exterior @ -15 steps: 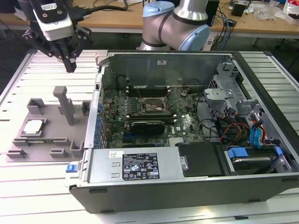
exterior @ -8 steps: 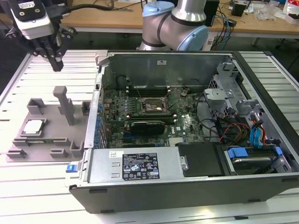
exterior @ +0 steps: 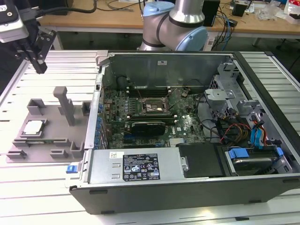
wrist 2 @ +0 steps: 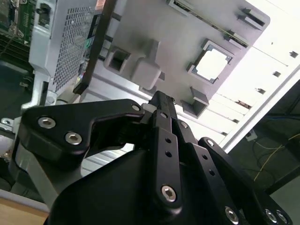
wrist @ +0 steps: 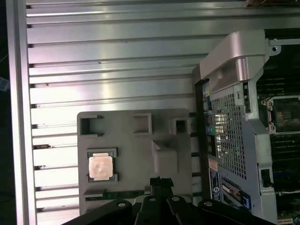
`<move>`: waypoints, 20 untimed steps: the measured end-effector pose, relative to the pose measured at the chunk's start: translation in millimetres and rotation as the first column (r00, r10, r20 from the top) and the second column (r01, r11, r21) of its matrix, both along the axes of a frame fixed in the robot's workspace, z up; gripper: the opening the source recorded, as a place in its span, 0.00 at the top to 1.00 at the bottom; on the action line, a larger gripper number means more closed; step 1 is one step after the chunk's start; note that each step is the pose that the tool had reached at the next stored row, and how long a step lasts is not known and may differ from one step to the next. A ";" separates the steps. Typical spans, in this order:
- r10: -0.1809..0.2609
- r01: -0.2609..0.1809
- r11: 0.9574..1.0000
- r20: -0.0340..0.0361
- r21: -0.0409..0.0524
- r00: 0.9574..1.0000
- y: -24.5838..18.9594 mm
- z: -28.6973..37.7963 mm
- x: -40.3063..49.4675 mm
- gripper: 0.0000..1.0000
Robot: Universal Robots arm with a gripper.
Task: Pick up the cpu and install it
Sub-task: 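Reach for the cpu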
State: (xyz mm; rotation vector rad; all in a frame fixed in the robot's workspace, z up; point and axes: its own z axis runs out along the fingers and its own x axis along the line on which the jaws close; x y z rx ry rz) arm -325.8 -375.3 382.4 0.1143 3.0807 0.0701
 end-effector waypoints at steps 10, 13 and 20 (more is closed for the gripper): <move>0.000 0.000 1.000 0.000 0.000 1.000 -1.4 -23.4 -21.9 0.89; 0.000 0.000 1.000 0.000 0.000 1.000 -1.4 -26.6 -27.3 0.89; 0.000 0.000 1.000 0.000 0.000 1.000 -1.4 -33.6 -40.9 0.89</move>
